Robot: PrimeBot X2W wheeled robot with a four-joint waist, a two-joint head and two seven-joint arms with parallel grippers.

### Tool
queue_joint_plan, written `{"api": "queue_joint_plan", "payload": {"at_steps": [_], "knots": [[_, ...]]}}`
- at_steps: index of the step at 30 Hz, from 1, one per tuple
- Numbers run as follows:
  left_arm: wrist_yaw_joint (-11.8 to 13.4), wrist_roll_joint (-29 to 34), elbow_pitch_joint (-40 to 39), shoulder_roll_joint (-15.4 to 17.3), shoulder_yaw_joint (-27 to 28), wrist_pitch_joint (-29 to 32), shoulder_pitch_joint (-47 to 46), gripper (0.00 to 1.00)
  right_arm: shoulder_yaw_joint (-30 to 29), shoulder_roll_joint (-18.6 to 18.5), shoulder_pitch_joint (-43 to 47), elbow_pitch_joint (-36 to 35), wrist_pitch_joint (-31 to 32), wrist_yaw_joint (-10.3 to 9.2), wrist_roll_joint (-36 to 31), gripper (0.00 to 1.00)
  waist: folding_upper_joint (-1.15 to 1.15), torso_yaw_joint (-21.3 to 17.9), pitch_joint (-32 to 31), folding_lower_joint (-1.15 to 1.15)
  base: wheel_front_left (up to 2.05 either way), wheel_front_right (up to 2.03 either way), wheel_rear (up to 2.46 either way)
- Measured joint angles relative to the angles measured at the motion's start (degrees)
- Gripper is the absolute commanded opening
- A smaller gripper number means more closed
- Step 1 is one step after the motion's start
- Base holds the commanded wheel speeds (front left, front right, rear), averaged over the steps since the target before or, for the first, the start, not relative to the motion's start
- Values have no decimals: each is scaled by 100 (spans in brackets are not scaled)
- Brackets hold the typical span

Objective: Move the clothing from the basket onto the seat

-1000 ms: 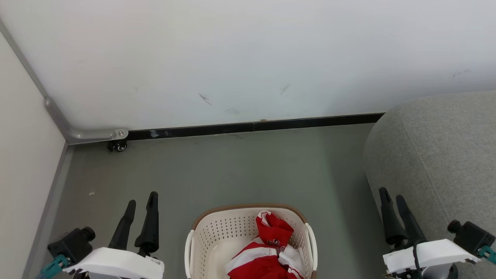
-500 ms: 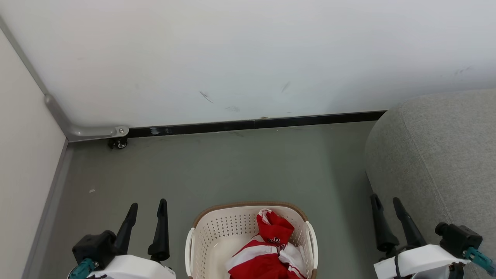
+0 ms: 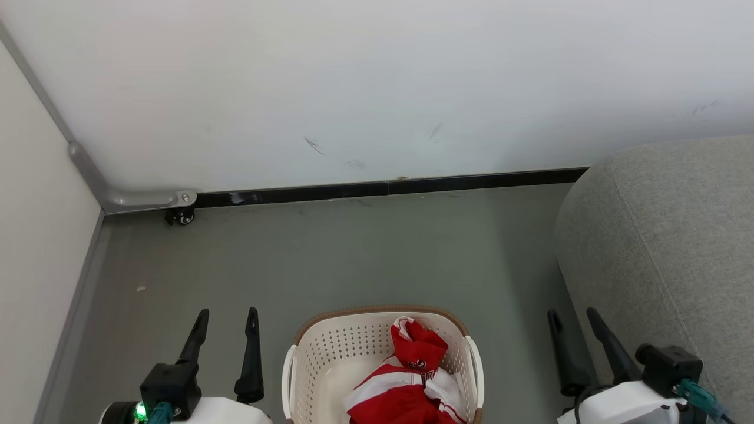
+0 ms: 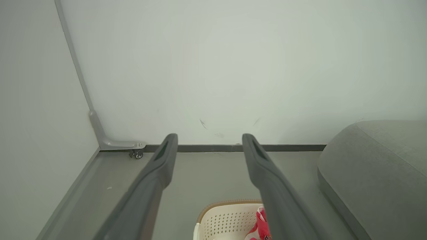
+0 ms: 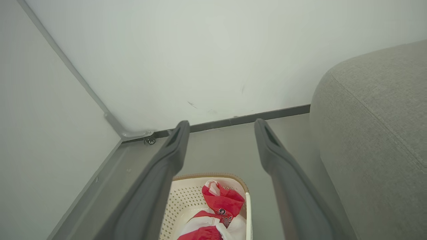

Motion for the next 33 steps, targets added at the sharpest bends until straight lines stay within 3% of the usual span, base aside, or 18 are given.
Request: {"api": "queue_joint_plan", "payload": {"at_steps": [13, 33], "knots": [[193, 835, 135, 4, -48, -230, 47, 100, 123, 1, -96, 159, -242, 0, -953, 100, 0, 15, -10, -1, 0, 0, 0], [243, 810, 363, -21, 70, -230, 65, 100, 168, 1, -119, 253, -243, 0, -855, 100, 0, -8, -30, -1, 0, 0, 0]]}}
